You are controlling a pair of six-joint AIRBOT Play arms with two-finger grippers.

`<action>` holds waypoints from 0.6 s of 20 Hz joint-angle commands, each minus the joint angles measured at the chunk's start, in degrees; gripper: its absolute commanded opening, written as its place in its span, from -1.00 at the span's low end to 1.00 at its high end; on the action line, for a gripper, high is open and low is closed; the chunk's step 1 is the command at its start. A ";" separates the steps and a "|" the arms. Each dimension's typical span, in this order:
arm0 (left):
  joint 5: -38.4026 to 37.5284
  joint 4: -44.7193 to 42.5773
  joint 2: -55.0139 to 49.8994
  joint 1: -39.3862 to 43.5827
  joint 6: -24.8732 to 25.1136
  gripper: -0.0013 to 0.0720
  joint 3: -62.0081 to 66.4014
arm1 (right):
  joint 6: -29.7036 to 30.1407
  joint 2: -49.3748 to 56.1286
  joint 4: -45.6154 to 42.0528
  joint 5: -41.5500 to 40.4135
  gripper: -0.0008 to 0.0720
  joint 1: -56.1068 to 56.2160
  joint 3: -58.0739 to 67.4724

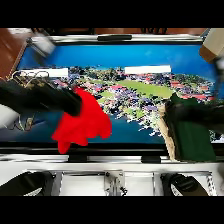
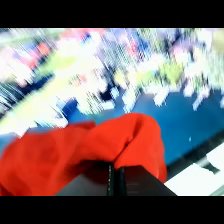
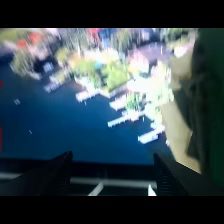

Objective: Fold the shirts.

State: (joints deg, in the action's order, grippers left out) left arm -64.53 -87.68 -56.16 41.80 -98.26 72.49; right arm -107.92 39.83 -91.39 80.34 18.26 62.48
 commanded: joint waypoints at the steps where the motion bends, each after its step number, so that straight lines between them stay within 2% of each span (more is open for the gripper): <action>1: 18.97 9.33 -0.76 5.84 -8.52 -0.85 -21.88 | -1.86 -0.33 7.98 -9.62 0.68 0.04 -16.26; 2: 21.09 12.02 -1.64 5.99 -8.98 -0.83 -23.98 | -2.05 -0.09 10.54 -12.76 0.68 0.04 -18.73; 3: 20.68 12.94 -2.38 5.70 -9.01 -0.48 -24.35 | -2.03 0.33 12.04 -15.17 0.68 0.04 -19.87; 4: 19.67 12.92 -2.49 4.92 -8.98 0.33 -23.82 | -2.01 0.83 12.04 -16.74 0.68 0.04 -19.82; 5: 16.98 12.15 -2.05 3.02 -8.98 1.00 -22.45 | -1.95 1.07 11.65 -17.88 0.68 0.00 -19.45; 7: 4.66 7.21 -0.68 -3.30 -7.50 0.99 -17.53 | -1.75 1.07 9.64 -18.56 0.68 0.00 -17.97; 9: -9.44 -1.18 1.22 -12.09 -3.28 0.99 -13.14 | -1.27 1.07 7.96 -17.25 0.68 0.00 -16.72; 10: -14.25 -4.11 2.29 -17.35 -1.22 0.99 -12.72 | -1.27 1.07 7.26 -16.13 0.68 0.00 -16.65; 12: -19.63 -3.21 3.43 -28.37 1.31 0.99 -15.45 | -1.27 1.07 7.02 -12.48 0.68 0.00 -16.65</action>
State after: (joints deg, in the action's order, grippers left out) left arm -71.05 -87.22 -54.43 25.87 -101.27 57.52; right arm -109.40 40.82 -83.40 65.01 18.26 45.71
